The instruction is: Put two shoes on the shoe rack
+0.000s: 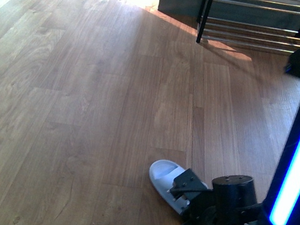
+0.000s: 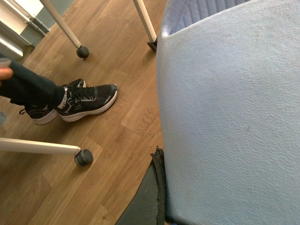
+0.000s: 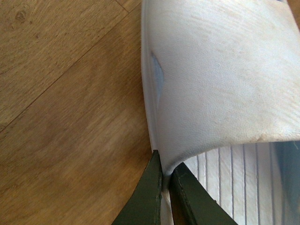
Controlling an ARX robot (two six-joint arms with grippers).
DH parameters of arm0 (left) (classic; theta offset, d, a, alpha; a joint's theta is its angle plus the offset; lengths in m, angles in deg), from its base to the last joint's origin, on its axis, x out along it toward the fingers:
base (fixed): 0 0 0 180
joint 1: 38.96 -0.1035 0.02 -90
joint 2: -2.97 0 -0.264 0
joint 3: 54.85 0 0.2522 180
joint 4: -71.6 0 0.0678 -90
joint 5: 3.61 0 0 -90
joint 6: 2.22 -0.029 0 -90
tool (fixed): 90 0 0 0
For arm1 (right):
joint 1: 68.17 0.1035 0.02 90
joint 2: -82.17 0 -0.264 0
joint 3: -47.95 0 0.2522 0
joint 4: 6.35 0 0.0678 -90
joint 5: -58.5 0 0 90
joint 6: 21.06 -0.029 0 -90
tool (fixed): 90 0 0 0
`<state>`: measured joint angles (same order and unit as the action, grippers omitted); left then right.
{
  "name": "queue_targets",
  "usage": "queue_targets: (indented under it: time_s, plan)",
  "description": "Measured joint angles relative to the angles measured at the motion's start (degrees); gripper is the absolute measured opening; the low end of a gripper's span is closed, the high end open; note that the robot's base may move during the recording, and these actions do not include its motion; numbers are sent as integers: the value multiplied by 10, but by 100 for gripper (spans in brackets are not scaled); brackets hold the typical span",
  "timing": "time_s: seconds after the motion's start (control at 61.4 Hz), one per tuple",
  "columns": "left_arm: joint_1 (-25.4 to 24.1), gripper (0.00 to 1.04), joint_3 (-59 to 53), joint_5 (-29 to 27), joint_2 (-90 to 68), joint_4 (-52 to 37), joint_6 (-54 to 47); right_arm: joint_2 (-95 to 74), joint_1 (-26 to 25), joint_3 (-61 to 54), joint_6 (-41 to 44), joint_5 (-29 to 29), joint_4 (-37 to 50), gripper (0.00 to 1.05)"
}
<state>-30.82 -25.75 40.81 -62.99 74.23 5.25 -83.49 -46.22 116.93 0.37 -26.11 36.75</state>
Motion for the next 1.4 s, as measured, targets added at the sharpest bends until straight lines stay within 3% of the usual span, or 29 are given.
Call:
queue_targets:
  time_s: [0.293,0.521,0.701,0.815,1.401]
  plan:
    - [0,2,0,0,0,0,0,336,-26,-188,-3,13,-17,2]
    - [0,2,0,0,0,0,0,715,-19,-316,4,48,-187,2]
    - [0,2,0,0,0,0,0,1018,-15,-345,3,54,-359,2]
    - [0,2,0,0,0,0,0,1172,-13,-357,4,51,-409,2]
    - [-1,2,0,-3,0,0,0,1193,-11,-363,4,49,-412,2]
